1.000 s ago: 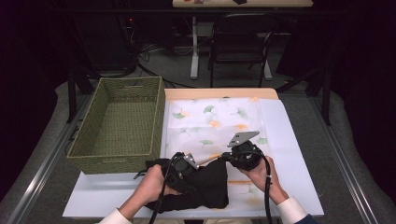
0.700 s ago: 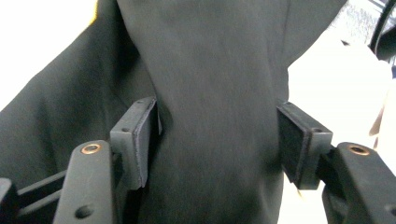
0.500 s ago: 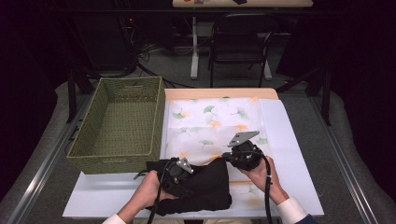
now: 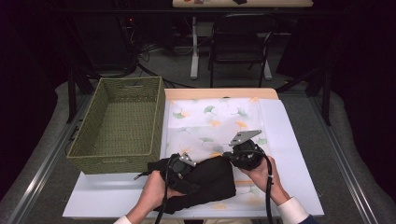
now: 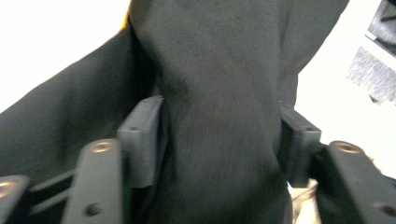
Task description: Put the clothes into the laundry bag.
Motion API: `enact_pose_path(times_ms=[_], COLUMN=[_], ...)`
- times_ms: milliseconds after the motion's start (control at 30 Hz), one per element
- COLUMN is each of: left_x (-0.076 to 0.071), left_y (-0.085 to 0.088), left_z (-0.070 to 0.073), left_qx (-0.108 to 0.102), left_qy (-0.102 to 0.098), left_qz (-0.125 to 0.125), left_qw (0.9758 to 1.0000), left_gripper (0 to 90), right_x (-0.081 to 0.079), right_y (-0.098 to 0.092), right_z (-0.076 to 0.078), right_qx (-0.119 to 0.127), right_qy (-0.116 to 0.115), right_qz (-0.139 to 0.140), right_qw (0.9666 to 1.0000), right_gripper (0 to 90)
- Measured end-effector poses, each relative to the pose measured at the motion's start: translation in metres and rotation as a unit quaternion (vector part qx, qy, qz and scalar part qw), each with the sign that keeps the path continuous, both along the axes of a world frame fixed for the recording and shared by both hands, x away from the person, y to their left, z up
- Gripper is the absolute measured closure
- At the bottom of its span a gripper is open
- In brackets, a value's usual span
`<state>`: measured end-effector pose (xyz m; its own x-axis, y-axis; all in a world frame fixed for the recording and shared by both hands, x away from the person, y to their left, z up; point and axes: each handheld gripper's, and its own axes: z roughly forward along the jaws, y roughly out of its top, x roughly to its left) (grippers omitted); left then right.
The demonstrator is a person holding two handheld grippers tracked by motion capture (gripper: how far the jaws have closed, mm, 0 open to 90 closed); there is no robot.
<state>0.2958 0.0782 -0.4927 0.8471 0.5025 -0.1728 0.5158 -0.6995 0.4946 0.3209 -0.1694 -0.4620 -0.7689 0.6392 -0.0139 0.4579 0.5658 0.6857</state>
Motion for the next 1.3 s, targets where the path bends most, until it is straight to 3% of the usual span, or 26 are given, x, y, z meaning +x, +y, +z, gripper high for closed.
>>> enact_pose_path(times_ms=[100,133,200,267,333,400,500,667,800,867,933,967,1067,1200,1300], left_x=[-0.005,-0.006,-0.009,-0.009,-0.008,-0.008,-0.009,-0.012,-0.016,-0.017,-0.017,-0.017,-0.012,-0.012,-0.013], left_y=[0.011,0.014,0.019,0.019,0.018,0.015,0.014,0.018,0.014,0.012,0.007,0.004,-0.005,-0.01,-0.005], left_z=[0.006,0.005,0.001,-0.007,-0.015,-0.02,-0.024,-0.025,-0.021,-0.016,-0.01,-0.008,-0.012,-0.02,-0.016], left_qx=[0.005,0.014,0.019,0.042,0.037,0.042,0.031,0.014,0.016,0.006,-0.003,-0.001,-0.007,0.015,0.017], left_qy=[-0.001,0.008,0.012,0.011,0.021,0.011,0.007,-0.007,-0.008,0.003,0.001,-0.008,-0.006,-0.009,-0.013], left_qz=[-0.014,-0.023,-0.068,-0.081,-0.082,-0.086,-0.074,-0.059,-0.022,0.006,0.03,0.037,0.05,0.039,0.031], left_qw=[0.9999,0.9996,0.9974,0.9958,0.9957,0.9954,0.9967,0.9981,0.9996,1.0,0.9995,0.9993,0.9987,0.9991,0.9993], left_gripper=[33.4,31.5,26.8,29.0,33.8,37.5,41.4,58.7,62.4,62.3,62.0,61.7,60.7,53.8,40.6], right_x=[0.0,0.0,0.0,0.001,0.001,0.0,0.0,-0.001,-0.001,-0.003,-0.004,-0.005,-0.007,-0.006,-0.005], right_y=[0.0,-0.001,-0.001,-0.001,0.0,0.002,0.003,0.003,0.002,0.002,0.002,0.002,0.003,0.004,0.003], right_z=[0.0,0.0,0.0,-0.001,-0.002,-0.002,-0.003,-0.001,0.001,0.004,0.008,0.009,0.012,0.006,0.002], right_qx=[0.001,0.001,0.0,0.0,-0.002,-0.005,-0.007,-0.007,-0.004,-0.003,-0.004,0.0,0.001,-0.004,-0.008], right_qy=[0.003,0.003,0.005,0.003,0.002,0.004,0.006,0.003,-0.002,-0.004,-0.01,-0.011,-0.017,-0.008,-0.003], right_qz=[-0.001,0.001,0.001,0.002,0.001,0.002,0.004,0.004,0.005,0.004,0.006,0.003,0.003,0.004,0.004], right_qw=[1.0,1.0,1.0,1.0,1.0,1.0,1.0,1.0,1.0,1.0,0.9999,0.9999,0.9999,1.0,1.0], right_gripper=[88.5,88.5,88.5,88.5,88.4,88.4,88.4,88.3,88.3,88.3,88.4,88.4,88.4,88.4,88.3])
